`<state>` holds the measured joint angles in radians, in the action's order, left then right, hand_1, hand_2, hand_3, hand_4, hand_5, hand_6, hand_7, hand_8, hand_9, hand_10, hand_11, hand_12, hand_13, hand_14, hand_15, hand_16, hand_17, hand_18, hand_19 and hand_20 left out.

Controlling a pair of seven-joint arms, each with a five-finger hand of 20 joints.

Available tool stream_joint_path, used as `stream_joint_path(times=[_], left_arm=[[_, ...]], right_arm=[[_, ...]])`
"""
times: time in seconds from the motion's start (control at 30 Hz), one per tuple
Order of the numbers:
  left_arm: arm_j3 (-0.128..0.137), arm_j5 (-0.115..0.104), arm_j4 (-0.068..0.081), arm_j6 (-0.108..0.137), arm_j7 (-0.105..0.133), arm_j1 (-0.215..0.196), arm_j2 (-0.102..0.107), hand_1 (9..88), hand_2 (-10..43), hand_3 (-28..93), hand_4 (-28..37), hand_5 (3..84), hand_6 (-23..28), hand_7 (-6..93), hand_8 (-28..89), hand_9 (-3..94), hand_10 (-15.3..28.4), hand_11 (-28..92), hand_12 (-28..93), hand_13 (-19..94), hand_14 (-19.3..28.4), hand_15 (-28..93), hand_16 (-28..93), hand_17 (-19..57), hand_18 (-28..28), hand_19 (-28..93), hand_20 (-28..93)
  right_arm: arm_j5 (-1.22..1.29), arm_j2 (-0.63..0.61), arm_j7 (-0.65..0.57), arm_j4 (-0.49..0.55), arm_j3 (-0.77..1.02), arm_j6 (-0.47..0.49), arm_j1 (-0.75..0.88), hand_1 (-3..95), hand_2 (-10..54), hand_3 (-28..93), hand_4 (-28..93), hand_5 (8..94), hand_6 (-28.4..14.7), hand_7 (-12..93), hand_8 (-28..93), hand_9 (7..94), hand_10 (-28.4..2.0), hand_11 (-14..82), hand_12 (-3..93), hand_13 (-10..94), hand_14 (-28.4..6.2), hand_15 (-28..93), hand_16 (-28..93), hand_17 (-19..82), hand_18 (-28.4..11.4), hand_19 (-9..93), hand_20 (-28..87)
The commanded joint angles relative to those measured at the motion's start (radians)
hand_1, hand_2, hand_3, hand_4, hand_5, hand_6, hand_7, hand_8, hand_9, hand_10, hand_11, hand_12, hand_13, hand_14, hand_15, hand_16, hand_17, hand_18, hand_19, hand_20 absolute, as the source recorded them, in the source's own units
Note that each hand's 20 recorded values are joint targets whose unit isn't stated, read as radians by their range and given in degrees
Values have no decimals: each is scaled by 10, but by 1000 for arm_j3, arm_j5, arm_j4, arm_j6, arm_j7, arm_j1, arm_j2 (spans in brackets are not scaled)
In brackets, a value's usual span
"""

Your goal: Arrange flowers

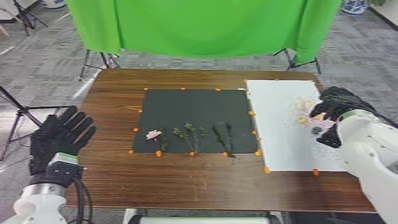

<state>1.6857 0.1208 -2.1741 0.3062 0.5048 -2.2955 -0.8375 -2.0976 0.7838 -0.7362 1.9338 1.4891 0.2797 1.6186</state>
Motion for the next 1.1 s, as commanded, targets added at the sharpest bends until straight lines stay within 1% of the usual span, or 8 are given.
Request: stream_joint_path(times=[0.03,0.27,0.53,0.57,0.73,0.77,0.87,1.1], left_arm=[[17,0,-10,-9,4,-30,-12,308,140,720,-283,454,102,163,-89,399,165,267,141,294,170,484,-63,-62,166,412,102],[10,-8,-12,-6,5,-29,-14,306,142,719,-283,454,101,164,-89,399,166,266,140,294,169,484,-62,-61,166,412,103],[9,-7,-13,-2,3,-30,-17,305,144,718,-283,454,102,163,-90,399,166,267,142,294,169,484,-62,-61,166,411,103],[8,-6,-12,-1,0,-29,-20,305,144,718,-283,454,102,163,-89,399,166,267,142,294,169,484,-62,-61,166,411,104],[10,-7,-17,1,3,-36,-18,305,145,718,-283,454,102,162,-89,399,166,266,141,295,169,483,-62,-62,166,411,104],[8,-7,-15,3,0,-31,-19,304,144,718,-283,454,102,162,-89,399,166,266,141,295,169,483,-62,-61,166,411,104],[10,-5,-15,-1,-3,-33,-21,304,145,718,-283,455,102,162,-89,399,166,266,141,295,169,484,-62,-62,166,413,106],[15,-7,-16,-1,-3,-39,-21,304,146,718,-283,455,102,163,-89,399,166,267,141,295,169,486,-61,-60,168,421,112]], right_arm=[[50,7,-54,-3,32,96,51,403,-95,794,-283,461,-62,157,-106,462,-168,99,154,580,-141,605,191,303,-231,800,319],[28,4,-45,-5,0,82,45,414,-95,788,-282,477,-57,161,-108,479,-160,104,153,589,-142,603,188,306,-233,803,328],[31,16,-64,-68,-47,102,14,459,-95,792,-282,502,-47,179,-116,506,-140,112,146,613,-129,580,183,317,-228,806,329],[28,18,-64,-75,-48,97,16,472,-95,783,-282,506,-45,184,-121,513,-137,113,145,616,-124,569,210,319,-227,807,329],[32,20,-67,-82,-50,61,39,533,-95,737,-282,588,-12,214,-134,643,-114,149,154,669,-95,510,317,338,-222,818,332],[27,18,-69,-81,-53,49,43,540,-95,729,-282,617,-6,228,-72,699,-106,136,211,681,-91,504,332,345,-221,821,337],[21,17,-65,-76,-56,5,54,577,-95,681,-282,678,0,272,-5,817,-88,92,361,707,-90,516,353,357,-219,826,350],[-3,10,-51,-41,-61,-60,56,584,-95,682,-283,728,6,330,27,868,-96,110,411,723,-88,521,355,371,-216,832,355]])
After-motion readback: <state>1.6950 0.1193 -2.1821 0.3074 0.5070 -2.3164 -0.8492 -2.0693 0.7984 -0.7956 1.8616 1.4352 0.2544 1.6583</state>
